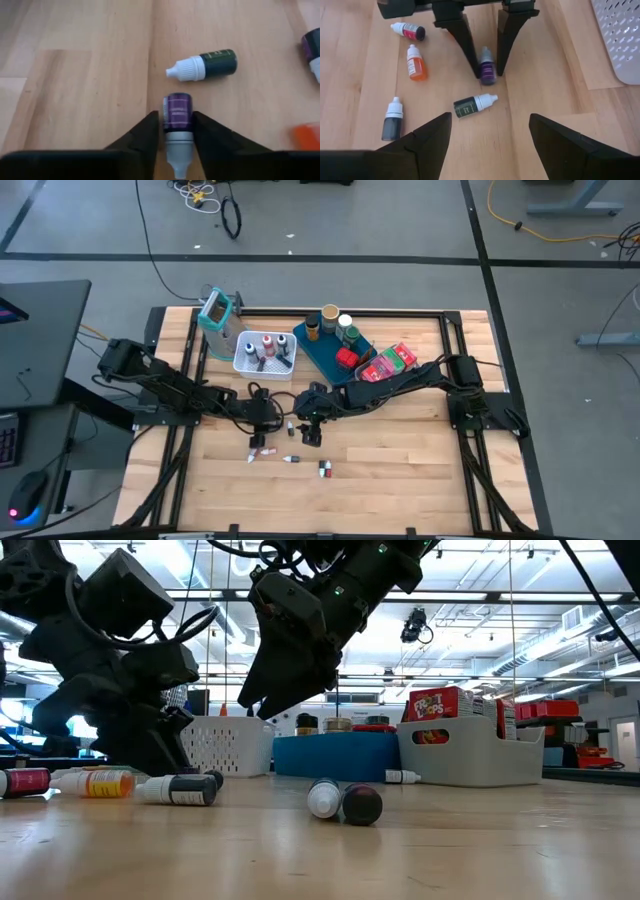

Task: Pick & Place Kitchen Items
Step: Put the purple food coloring bottle into the white bin, then put the dark green food coloring bottle into the white bin

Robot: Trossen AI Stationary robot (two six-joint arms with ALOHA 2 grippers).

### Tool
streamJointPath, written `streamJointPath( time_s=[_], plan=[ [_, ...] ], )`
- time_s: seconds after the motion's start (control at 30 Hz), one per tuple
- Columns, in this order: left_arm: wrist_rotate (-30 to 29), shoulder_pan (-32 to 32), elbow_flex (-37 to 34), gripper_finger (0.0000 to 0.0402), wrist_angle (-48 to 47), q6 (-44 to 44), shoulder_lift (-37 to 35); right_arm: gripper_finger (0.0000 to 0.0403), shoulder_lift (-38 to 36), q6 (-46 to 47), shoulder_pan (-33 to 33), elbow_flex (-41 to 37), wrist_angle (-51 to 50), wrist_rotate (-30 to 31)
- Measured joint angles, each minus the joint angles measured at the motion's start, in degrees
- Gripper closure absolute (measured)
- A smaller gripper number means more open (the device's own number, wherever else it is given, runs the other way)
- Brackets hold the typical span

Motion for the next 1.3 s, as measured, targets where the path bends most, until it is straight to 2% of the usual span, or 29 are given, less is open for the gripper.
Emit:
streamJointPath(
  time_s=[0.17, 0.33, 0.47, 0.57, 0.7, 0.8, 0.97, 1.03, 1.17, 1.3],
  plan=[
    [-7.3, 0.3, 0.0, 0.0324, -0.7, 1.3, -0.8, 0.0124, 0.0, 1.2, 0.0, 0.0, 0.0, -0.1],
    [-15.5, 2.7, 1.6, 0.0319, -4.6, 6.1, -5.5, 0.0124, 0.0, 1.1, 0.0, 0.0, 0.1, -0.2],
    [-22.9, 6.7, 4.9, 0.0295, -14.7, 10.0, -11.6, 0.0124, 0.0, 1.2, 0.0, 0.0, 1.3, -0.2],
    [-25.9, 10.6, 7.9, 0.0299, -18.9, 12.4, -16.4, 0.0124, 0.8, 2.5, 0.0, 0.0, 5.4, -0.2],
    [-25.3, 17.5, 9.8, 0.0318, -21.9, 12.3, -21.1, 0.0124, 3.6, 7.0, 0.0, 0.1, 12.1, -0.2],
    [-21.1, 22.5, 9.9, 0.0321, -22.9, 12.3, -22.6, 0.0124, 5.7, 6.4, 0.1, 0.1, 12.8, 0.8],
    [-12.4, 28.3, 9.8, 0.0288, -26.1, 11.8, -21.9, 0.0124, 6.7, 9.1, 0.4, 0.0, 9.4, 9.4],
    [-11.0, 29.4, 9.8, 0.0273, -26.7, 11.7, -21.1, 0.0124, 6.7, 10.7, 0.6, 0.0, 9.8, 9.9],
    [-12.1, 30.3, 9.8, 0.0248, -26.5, 11.1, -21.2, 0.0124, 6.7, 14.5, 1.2, 0.0, 9.4, 8.7],
    [-16.0, 30.3, 9.8, 0.023, -25.9, 11.0, -21.4, 0.0124, 7.4, 15.7, 2.4, 0.0, 10.3, 8.8]
  ],
)
